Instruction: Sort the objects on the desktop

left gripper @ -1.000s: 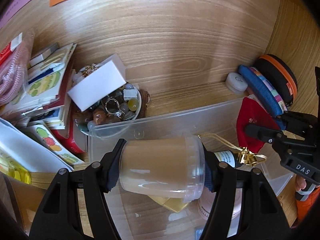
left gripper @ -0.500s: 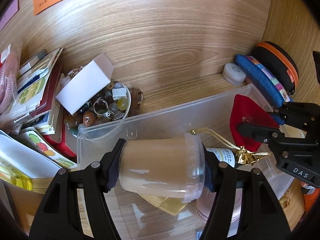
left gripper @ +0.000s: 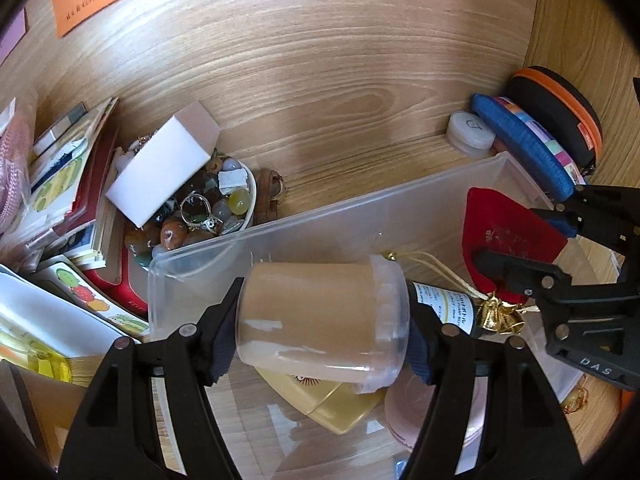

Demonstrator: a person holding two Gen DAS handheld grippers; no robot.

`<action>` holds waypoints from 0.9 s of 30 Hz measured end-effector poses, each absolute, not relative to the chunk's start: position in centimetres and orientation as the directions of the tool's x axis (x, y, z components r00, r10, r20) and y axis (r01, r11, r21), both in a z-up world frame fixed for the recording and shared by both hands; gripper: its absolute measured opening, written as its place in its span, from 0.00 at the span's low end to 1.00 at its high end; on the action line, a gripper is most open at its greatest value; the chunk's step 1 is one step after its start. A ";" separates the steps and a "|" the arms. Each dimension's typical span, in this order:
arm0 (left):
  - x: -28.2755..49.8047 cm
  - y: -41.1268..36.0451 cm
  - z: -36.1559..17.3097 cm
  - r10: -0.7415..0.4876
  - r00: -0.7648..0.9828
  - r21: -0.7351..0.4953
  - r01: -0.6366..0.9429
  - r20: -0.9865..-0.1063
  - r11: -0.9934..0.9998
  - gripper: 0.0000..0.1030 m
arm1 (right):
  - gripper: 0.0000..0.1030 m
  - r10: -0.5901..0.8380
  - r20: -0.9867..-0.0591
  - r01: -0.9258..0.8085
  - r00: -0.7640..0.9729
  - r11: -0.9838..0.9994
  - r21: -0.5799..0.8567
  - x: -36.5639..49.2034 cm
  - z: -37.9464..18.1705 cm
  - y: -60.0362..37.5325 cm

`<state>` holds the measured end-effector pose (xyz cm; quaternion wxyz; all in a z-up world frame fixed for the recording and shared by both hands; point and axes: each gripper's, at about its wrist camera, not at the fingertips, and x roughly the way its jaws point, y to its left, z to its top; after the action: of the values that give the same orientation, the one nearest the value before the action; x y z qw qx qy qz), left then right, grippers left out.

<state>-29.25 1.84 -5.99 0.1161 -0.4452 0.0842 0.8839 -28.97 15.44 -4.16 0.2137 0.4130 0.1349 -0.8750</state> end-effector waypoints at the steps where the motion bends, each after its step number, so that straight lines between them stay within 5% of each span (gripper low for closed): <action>1: -29.2 1.7 -5.8 0.129 -0.581 0.046 -0.277 -0.804 -0.960 0.72 | 0.32 -0.253 -0.780 0.483 -0.573 -0.873 -0.071 -28.9 -4.1 15.4; 7: -28.4 1.6 -4.9 0.115 -0.600 0.070 -0.276 -0.792 -0.959 0.77 | 0.56 -0.223 -0.766 0.488 -0.603 -0.863 -0.133 -28.3 -3.8 14.9; 27: -23.5 -0.8 -1.4 0.094 -0.648 0.074 -0.226 -0.756 -0.971 0.91 | 0.78 -0.174 -0.712 0.437 -0.680 -0.877 -0.202 -24.5 -1.2 15.2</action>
<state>-23.54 -0.75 -1.41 0.0885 -0.4100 0.0809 0.9042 -24.45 15.16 -1.21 0.1701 0.3622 0.1811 -0.8984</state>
